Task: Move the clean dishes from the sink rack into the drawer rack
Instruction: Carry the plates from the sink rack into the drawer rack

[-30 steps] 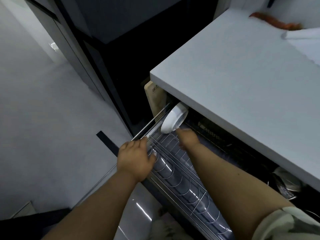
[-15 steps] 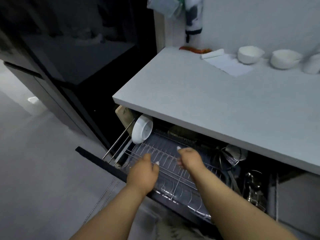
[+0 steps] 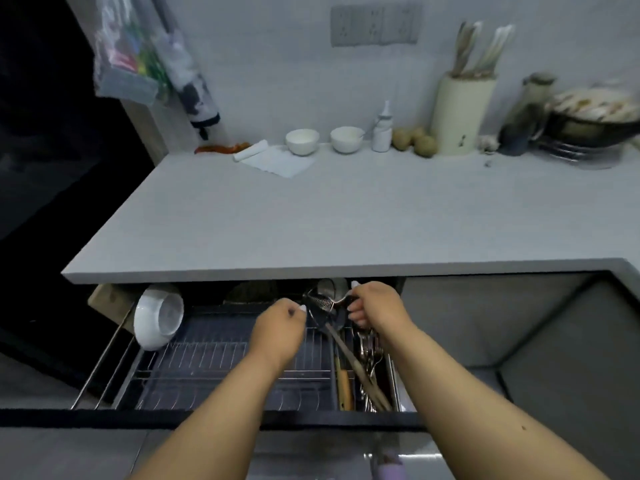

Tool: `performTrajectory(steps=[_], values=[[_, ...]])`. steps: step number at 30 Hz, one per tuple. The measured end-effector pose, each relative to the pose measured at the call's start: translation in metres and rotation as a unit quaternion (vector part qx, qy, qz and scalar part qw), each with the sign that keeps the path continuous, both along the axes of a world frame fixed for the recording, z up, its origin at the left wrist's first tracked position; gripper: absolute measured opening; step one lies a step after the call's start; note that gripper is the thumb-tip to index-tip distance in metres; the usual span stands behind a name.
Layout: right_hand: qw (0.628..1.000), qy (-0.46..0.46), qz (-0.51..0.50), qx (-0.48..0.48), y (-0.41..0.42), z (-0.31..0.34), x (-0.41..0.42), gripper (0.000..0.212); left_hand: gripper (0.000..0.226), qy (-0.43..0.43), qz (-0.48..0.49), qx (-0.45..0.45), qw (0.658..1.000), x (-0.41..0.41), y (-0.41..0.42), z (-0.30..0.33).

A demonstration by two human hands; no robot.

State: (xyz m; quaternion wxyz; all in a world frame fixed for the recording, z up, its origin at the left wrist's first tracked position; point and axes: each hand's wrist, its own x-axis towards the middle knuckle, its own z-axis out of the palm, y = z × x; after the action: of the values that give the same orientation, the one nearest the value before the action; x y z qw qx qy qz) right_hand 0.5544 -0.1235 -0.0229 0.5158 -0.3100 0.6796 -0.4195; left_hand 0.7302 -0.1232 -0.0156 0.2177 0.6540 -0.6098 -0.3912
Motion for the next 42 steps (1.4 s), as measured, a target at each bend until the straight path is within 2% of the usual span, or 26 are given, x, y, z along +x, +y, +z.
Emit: performTrajectory(steps=[6, 10, 16, 19, 23, 27, 29, 31, 33, 35, 38, 42], values=[[0.993, -0.004, -0.118, -0.027, 0.041, 0.019, -0.099, 0.017, 0.019, 0.026, -0.162, 0.077, 0.983, -0.09, 0.004, 0.019], [0.983, -0.005, -0.183, -0.023, 0.065, 0.028, -0.172, 0.019, 0.017, 0.022, -0.238, 0.065, 0.969, -0.166, 0.008, 0.028], [0.958, 0.04, -0.282, -0.014, 0.125, 0.039, -0.298, 0.02, 0.019, 0.018, -0.349, 0.061, 0.935, -0.293, 0.027, 0.043], [0.932, 0.05, -0.359, 0.004, 0.169, 0.044, -0.365, 0.019, 0.017, 0.014, -0.399, 0.057, 0.915, -0.357, 0.043, 0.045], [0.877, 0.039, -0.478, 0.033, 0.231, 0.05, -0.453, 0.023, 0.017, 0.014, -0.447, 0.057, 0.893, -0.439, 0.065, 0.039], [0.818, 0.19, -0.533, 0.105, 0.291, 0.04, -0.524, 0.027, 0.016, 0.002, -0.495, 0.068, 0.866, -0.512, 0.086, 0.029], [0.781, 0.31, -0.515, 0.172, 0.314, 0.039, -0.544, 0.032, 0.017, 0.007, -0.505, 0.077, 0.86, -0.544, 0.099, 0.03], [0.764, 0.41, -0.447, 0.222, 0.328, 0.035, -0.562, 0.036, 0.015, 0.01, -0.509, 0.08, 0.857, -0.57, 0.113, 0.032], [0.778, 0.45, -0.353, 0.258, 0.335, 0.028, -0.578, 0.034, 0.015, 0.008, -0.51, 0.084, 0.856, -0.591, 0.124, 0.032], [0.807, 0.435, -0.288, 0.278, 0.338, 0.016, -0.589, 0.032, 0.015, -0.006, -0.52, 0.082, 0.85, -0.606, 0.132, 0.031], [0.841, 0.411, -0.276, 0.218, 0.342, 0.007, -0.599, 0.031, 0.014, -0.019, -0.528, 0.086, 0.844, -0.622, 0.138, 0.029], [0.835, 0.451, -0.297, 0.103, 0.344, 0.002, -0.601, 0.031, 0.014, -0.025, -0.523, 0.078, 0.848, -0.635, 0.138, 0.027]])
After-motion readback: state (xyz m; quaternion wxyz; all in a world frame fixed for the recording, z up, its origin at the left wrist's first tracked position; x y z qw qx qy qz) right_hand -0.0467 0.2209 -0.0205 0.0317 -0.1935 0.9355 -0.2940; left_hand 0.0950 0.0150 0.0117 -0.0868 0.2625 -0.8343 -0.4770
